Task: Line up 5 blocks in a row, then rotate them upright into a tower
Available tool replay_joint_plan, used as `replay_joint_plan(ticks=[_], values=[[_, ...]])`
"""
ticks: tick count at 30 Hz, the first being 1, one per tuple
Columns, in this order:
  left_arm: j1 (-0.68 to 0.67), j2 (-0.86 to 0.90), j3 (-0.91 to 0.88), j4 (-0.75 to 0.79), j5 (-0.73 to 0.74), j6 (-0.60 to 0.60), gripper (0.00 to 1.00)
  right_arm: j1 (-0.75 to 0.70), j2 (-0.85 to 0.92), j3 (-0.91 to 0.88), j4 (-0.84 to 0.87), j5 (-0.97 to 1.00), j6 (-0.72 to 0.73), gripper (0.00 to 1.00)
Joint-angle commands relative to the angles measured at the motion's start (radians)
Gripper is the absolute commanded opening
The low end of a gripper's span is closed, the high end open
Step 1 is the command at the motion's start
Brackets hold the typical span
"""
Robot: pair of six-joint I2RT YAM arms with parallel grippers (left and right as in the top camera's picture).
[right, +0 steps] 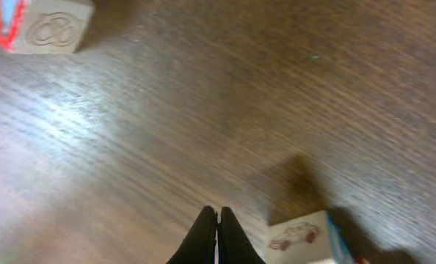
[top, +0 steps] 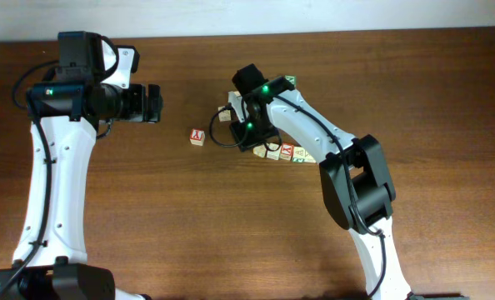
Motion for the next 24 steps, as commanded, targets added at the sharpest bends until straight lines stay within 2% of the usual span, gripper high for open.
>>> replay_joint_plan(ticks=[1, 7, 14, 24], values=[[0.003, 0.005, 0.019, 0.001, 0.014, -0.010, 0.99, -0.003, 0.020, -0.004, -0.009, 0.080, 0.014, 0.05], [0.003, 0.005, 0.019, 0.001, 0.014, -0.010, 0.99, -0.003, 0.020, -0.004, -0.097, 0.122, 0.001, 0.05], [0.003, 0.005, 0.019, 0.001, 0.014, -0.010, 0.99, -0.003, 0.020, -0.004, -0.203, 0.144, -0.104, 0.04], [0.003, 0.005, 0.019, 0.001, 0.014, -0.010, 0.99, -0.063, -0.016, 0.017, -0.124, 0.144, -0.020, 0.05]])
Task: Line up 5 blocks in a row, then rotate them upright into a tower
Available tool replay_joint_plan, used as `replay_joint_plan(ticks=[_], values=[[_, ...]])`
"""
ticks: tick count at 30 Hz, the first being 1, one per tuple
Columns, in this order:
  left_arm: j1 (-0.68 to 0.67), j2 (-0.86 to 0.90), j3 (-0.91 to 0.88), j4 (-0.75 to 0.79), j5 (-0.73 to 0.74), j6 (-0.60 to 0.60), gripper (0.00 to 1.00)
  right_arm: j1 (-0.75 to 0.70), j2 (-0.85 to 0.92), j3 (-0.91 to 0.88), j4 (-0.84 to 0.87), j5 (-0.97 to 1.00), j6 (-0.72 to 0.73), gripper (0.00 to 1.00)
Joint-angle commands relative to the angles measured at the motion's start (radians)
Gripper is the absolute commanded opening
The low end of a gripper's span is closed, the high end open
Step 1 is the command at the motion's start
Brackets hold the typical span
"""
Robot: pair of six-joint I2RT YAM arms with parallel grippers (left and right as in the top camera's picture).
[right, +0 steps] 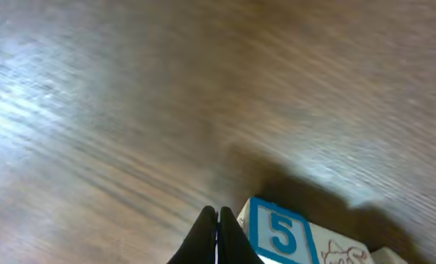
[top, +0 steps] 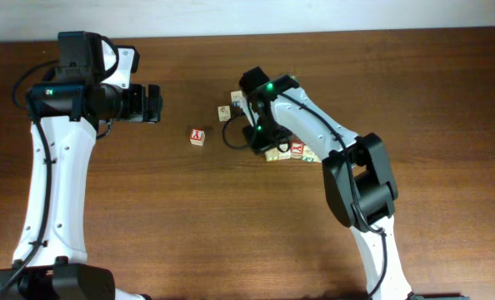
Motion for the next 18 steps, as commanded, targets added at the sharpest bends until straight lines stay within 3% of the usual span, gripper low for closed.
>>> replay_joint_plan(ticks=[1, 7, 12, 15, 18], values=[[0.003, 0.005, 0.019, 0.001, 0.014, -0.010, 0.99, -0.034, -0.019, 0.014, -0.004, 0.014, 0.018, 0.05], [0.003, 0.005, 0.019, 0.002, 0.014, -0.010, 0.99, -0.035, -0.023, 0.020, -0.005, 0.011, 0.018, 0.04], [0.003, 0.005, 0.019, 0.001, 0.014, -0.010, 0.99, -0.043, -0.111, 0.158, -0.086, 0.002, 0.034, 0.04], [0.003, 0.005, 0.019, 0.001, 0.014, -0.010, 0.99, -0.117, -0.132, 0.160, -0.140, 0.092, 0.213, 0.04], [0.003, 0.005, 0.019, 0.001, 0.014, -0.010, 0.99, -0.184, -0.124, 0.053, -0.116, 0.088, 0.255, 0.04]])
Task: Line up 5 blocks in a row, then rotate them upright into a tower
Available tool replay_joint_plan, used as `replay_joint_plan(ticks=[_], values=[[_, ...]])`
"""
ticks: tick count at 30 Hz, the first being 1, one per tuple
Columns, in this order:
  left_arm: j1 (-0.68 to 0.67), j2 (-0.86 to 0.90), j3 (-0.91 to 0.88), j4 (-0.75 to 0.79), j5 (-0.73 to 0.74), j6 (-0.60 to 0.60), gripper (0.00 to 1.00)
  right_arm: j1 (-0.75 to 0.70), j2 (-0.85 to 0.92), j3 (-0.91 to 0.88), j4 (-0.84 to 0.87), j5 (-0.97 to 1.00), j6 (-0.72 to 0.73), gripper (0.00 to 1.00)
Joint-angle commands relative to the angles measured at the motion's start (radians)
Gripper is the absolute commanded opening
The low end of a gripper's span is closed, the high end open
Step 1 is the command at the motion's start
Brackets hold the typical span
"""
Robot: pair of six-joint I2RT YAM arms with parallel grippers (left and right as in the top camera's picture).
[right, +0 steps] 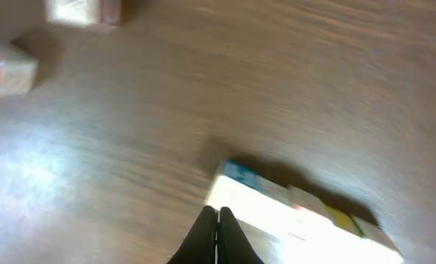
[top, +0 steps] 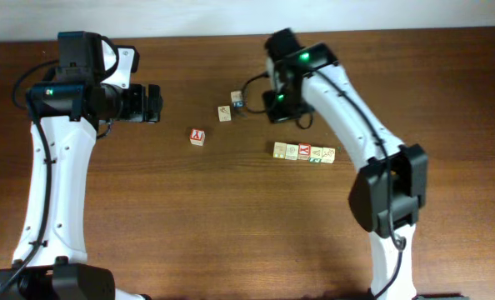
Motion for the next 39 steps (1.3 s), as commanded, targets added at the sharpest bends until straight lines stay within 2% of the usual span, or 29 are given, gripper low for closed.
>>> replay_joint_plan(ticks=[1, 8, 24, 26, 30, 32, 36, 39], values=[[0.003, 0.005, 0.019, 0.002, 0.014, -0.009, 0.99, -0.083, 0.005, -0.134, 0.037, 0.036, 0.085, 0.04], [0.003, 0.005, 0.019, 0.001, 0.014, -0.010, 0.99, -0.092, 0.005, -0.327, 0.219, 0.014, 0.080, 0.04], [0.002, 0.006, 0.019, 0.001, 0.014, -0.010, 0.99, -0.082, 0.004, -0.350, 0.235, -0.007, 0.048, 0.04], [0.002, 0.006, 0.019, 0.001, 0.014, -0.010, 0.99, -0.105, -0.021, -0.324, 0.228, -0.008, 0.052, 0.04], [0.002, 0.006, 0.019, 0.001, 0.014, -0.010, 0.99, -0.174, -0.202, -0.326, 0.194, -0.005, 0.067, 0.04], [0.002, 0.006, 0.019, 0.001, 0.014, -0.010, 0.99, -0.286, -0.238, -0.360, 0.128, -0.011, 0.054, 0.04], [0.002, 0.006, 0.019, 0.001, 0.014, -0.010, 0.99, -0.416, -0.237, -0.528, 0.143, -0.051, -0.079, 0.06], [0.002, 0.006, 0.019, 0.001, 0.013, -0.010, 0.99, -0.446, -0.237, -0.621, 0.223, -0.159, -0.199, 0.07]])
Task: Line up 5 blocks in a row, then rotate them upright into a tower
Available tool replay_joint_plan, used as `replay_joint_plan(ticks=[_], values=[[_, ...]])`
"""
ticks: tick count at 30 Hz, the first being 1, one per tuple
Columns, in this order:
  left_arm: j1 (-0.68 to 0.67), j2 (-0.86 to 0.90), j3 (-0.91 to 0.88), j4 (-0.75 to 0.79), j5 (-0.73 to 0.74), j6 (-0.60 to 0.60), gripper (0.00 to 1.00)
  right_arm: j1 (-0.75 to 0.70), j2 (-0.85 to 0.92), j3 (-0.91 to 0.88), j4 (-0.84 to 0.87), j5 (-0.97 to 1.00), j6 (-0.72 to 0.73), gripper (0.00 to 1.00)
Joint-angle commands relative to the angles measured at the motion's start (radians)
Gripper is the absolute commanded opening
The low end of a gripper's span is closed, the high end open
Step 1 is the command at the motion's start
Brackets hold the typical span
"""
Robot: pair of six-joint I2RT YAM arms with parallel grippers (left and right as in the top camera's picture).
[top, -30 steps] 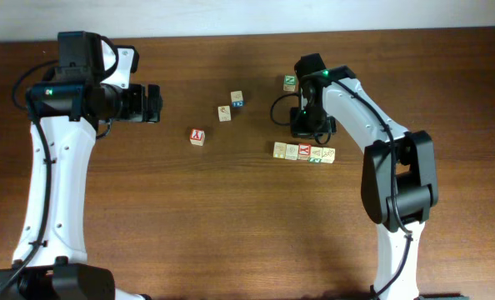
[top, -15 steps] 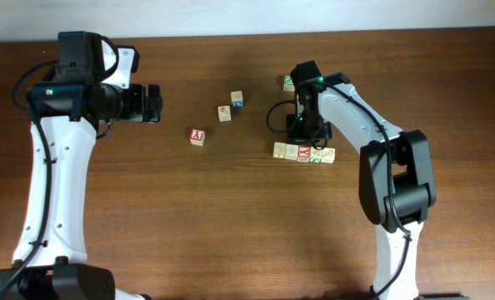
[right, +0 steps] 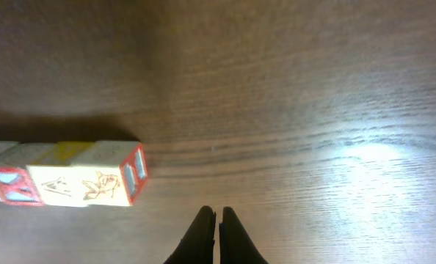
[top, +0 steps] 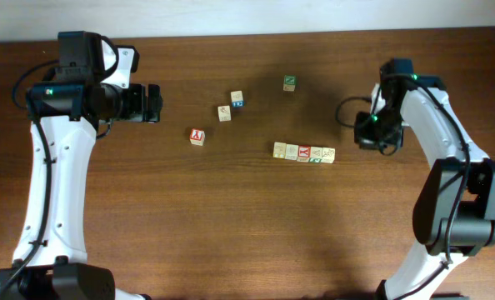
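Observation:
A straight row of several letter and picture blocks point(top: 304, 153) lies right of the table's middle. Its right end block, with a red-framed face point(right: 93, 183), shows at the left in the right wrist view. My right gripper point(top: 366, 142) hovers to the right of the row, apart from it. Its fingers point(right: 218, 220) are shut with nothing between them. Loose blocks lie to the left and behind: a red Y block point(top: 197, 137), a picture block point(top: 224, 113), a blue-marked block point(top: 237, 98) and a green block point(top: 289, 82). My left gripper point(top: 154, 102) is held high at the far left.
Bare wood point(right: 313, 110) lies under and ahead of the right gripper. The table's back edge point(top: 247, 35) meets a white wall. The left arm's white links point(top: 52, 192) stand over the table's left side.
My right gripper, still shut, has moved from the back near the blue-marked block to the right of the row. The green block, then hidden by the arm, now shows. No block has moved.
At first my shut right gripper was low at the row's left end, hiding part of it, and it was still there at the second moment. Then the gripper was at the back and the row lay uncovered, a little farther right. Now the gripper is right of the row.

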Motion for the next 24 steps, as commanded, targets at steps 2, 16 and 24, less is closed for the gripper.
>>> replay_joint_plan(ticks=[2, 16, 24], values=[[0.002, 0.005, 0.018, 0.001, 0.014, -0.010, 0.99, 0.014, 0.003, -0.095, 0.119, -0.134, -0.118, 0.06], [0.002, 0.005, 0.018, 0.001, 0.014, -0.009, 0.99, 0.227, 0.065, -0.122, 0.270, -0.133, -0.074, 0.06], [0.002, 0.005, 0.018, 0.001, 0.014, -0.010, 0.99, 0.255, 0.065, -0.122, 0.214, -0.270, 0.120, 0.05]])
